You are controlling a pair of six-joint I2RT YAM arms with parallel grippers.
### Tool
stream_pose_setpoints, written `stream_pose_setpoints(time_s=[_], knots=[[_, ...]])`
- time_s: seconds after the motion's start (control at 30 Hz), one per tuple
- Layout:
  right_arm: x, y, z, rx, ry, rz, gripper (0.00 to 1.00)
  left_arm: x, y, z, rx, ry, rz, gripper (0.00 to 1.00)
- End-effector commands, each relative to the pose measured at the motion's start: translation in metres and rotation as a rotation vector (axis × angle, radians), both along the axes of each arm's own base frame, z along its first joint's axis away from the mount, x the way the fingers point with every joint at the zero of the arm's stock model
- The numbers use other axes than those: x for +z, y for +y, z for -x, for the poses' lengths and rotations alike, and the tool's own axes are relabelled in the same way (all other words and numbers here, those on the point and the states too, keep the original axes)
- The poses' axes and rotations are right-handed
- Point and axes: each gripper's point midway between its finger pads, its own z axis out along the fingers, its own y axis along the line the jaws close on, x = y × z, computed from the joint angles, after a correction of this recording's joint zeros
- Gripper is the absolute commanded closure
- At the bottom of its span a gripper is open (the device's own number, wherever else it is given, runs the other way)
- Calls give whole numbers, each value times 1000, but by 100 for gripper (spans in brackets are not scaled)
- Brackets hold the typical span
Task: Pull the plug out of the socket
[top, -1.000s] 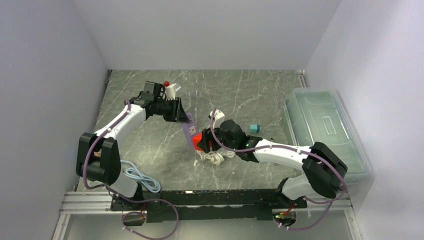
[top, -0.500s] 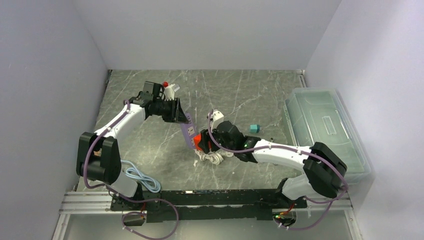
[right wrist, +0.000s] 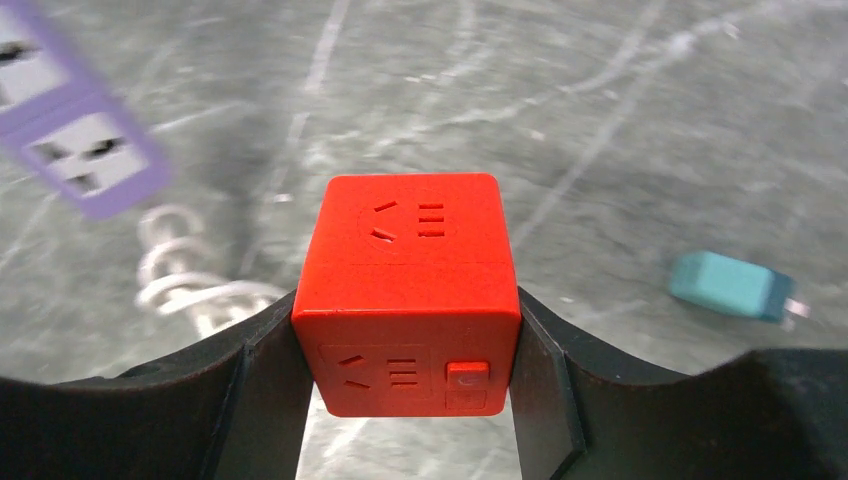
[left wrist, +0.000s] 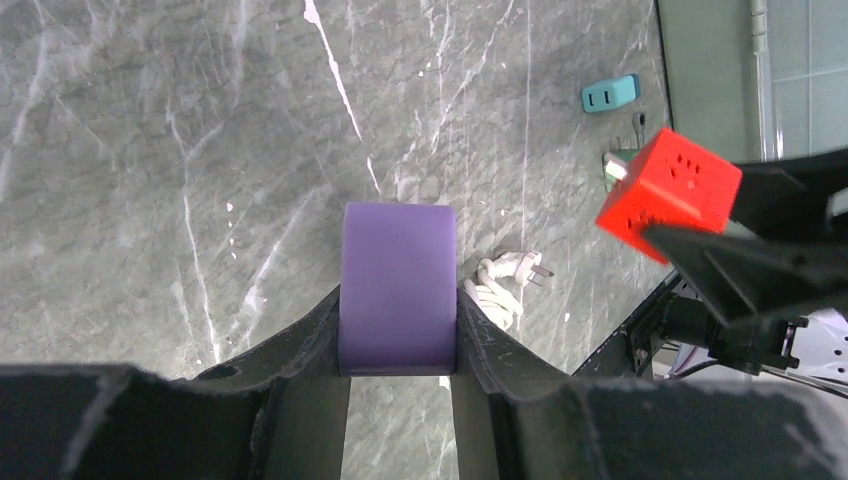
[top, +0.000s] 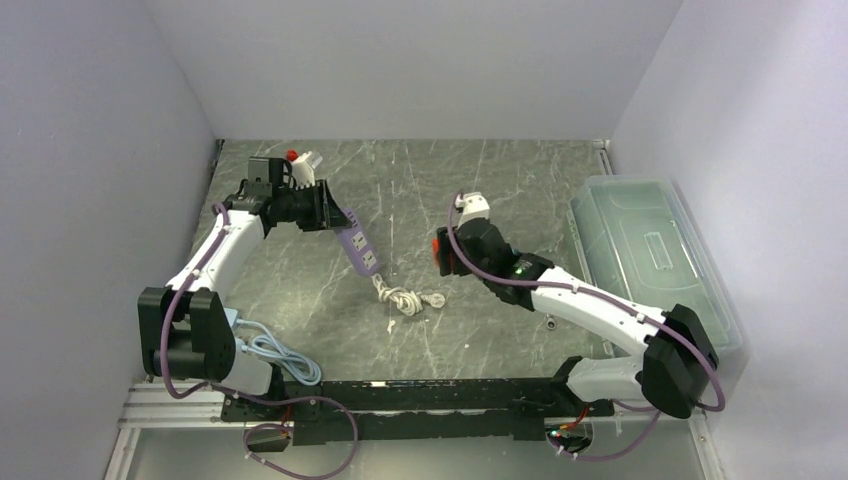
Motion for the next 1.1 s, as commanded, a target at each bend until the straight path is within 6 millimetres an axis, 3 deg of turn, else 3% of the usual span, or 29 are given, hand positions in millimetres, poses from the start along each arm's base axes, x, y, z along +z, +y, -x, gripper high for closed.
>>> stream_pose_setpoints(time_s=[0.0, 0.13, 0.43, 0.7, 0.77, 0.9, 1.07], knots=[[-21, -48, -13, -131, 59, 28, 100, 14, -8, -2, -22, -30, 51, 100], [-37, -76, -14, -220, 78, 91, 100, 13, -5, -2, -11, -36, 34, 100], [-59, -111, -14, -414, 81, 151, 100, 13, -4, -2, -10, -38, 32, 100], [-80, -120, -14, -499, 113, 182, 100, 14, -5, -2, -14, -39, 34, 100], [-86, -122, -12, -518, 129, 196, 93, 14, -5, -1, -13, -41, 34, 100], [-94, -122, -8, -526, 155, 191, 61, 16, -5, -1, -12, -45, 33, 100], [-95, -118, -5, -507, 175, 168, 29, 15, -4, -1, -11, -43, 30, 100]])
